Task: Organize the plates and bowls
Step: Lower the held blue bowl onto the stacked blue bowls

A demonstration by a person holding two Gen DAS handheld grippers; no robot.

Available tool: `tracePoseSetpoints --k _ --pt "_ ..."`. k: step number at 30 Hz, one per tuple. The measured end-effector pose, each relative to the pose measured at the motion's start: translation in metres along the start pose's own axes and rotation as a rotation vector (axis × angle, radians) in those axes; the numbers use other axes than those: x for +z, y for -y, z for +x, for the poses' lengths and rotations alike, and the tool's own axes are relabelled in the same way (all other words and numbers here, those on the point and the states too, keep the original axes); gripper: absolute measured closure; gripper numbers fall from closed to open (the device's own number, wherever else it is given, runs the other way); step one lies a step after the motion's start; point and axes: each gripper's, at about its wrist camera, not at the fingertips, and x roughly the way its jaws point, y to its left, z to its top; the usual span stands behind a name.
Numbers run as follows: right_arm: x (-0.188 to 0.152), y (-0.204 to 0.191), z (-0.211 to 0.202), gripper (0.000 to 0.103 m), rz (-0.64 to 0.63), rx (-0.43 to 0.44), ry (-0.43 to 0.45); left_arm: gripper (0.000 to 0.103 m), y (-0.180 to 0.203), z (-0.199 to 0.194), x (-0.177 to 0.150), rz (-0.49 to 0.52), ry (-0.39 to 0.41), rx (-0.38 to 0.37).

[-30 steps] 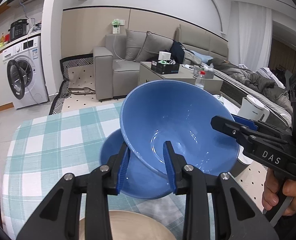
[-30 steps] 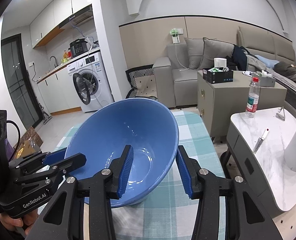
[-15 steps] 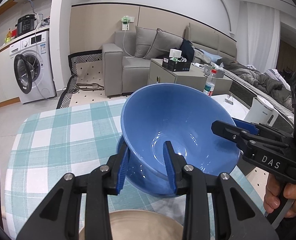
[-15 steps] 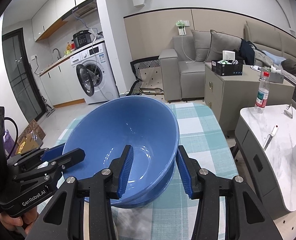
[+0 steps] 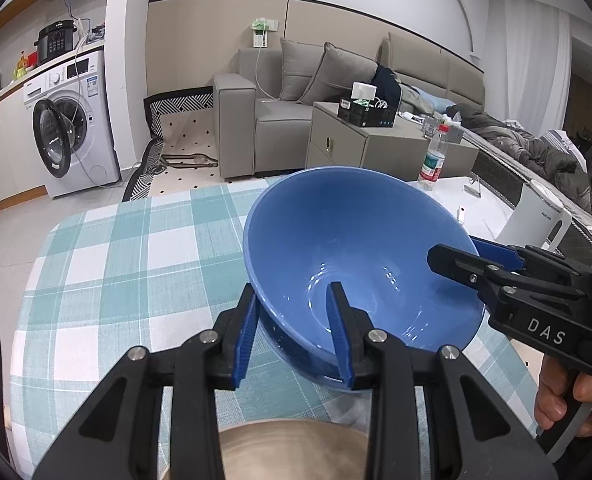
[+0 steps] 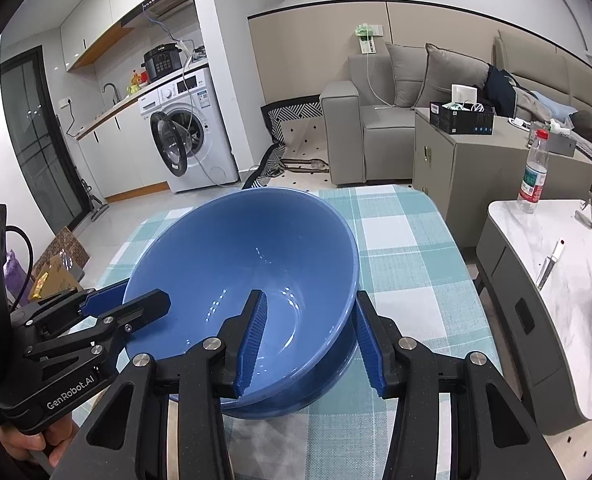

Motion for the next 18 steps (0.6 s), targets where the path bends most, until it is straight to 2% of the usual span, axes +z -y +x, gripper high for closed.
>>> tracePoseSetpoints --k 18 --pt "-0.011 -0.008 0.022 0.057 -0.041 -0.059 -0.041 0.070 0.004 0.019 -0.008 0.040 -0.035 0.056"
